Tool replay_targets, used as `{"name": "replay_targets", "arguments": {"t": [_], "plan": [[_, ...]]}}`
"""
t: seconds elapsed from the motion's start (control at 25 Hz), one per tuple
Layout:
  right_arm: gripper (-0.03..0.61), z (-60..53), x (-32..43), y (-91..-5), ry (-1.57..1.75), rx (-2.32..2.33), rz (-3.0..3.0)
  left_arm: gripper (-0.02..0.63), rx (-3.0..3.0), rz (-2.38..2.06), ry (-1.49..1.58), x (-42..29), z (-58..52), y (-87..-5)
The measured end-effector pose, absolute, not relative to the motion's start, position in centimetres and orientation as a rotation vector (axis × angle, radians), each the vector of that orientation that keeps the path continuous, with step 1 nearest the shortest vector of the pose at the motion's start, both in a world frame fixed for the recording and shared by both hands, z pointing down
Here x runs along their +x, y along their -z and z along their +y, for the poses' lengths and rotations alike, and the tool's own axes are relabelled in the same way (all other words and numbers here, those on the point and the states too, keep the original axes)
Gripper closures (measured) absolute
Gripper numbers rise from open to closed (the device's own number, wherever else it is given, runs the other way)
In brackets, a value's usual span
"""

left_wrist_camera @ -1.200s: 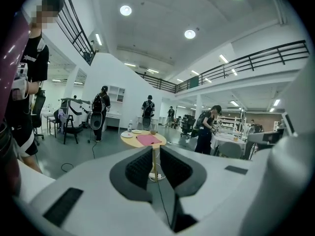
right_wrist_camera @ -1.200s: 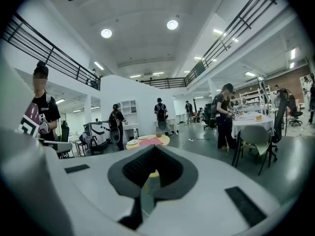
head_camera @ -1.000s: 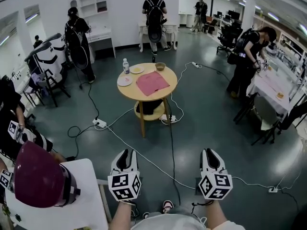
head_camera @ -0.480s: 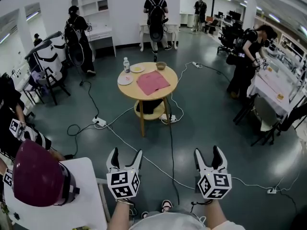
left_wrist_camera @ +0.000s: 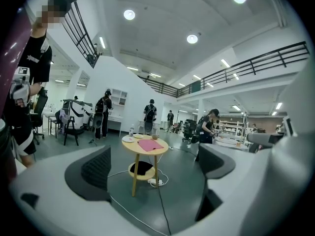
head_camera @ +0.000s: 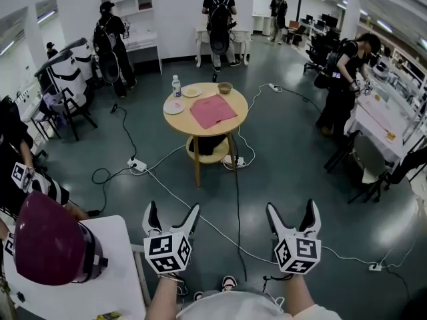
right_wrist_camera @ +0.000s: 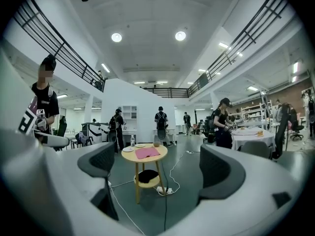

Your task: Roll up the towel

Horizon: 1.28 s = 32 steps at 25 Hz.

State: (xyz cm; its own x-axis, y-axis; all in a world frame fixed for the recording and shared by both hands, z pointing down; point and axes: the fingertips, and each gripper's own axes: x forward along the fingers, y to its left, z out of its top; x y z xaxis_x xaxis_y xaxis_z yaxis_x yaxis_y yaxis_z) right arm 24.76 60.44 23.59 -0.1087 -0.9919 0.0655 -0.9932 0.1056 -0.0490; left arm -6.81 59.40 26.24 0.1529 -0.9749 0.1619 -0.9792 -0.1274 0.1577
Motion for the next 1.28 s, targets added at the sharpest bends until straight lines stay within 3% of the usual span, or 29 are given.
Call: {"name": "replay_targets", "arguments": {"t": [0.8, 1.28], "plan": [[0.074, 52.8, 28.0, -28.0, -0.276, 1.966, -2.318, 0.069, 2.109, -1.948, -0.098, -5.0, 54.2, -29.1], [0.081, 39.3, 23.9, -27.4, -0.247, 2.001, -2.283, 0.069, 2.141, -1.907, -0.043, -9.3, 38.8, -29.2]]}}
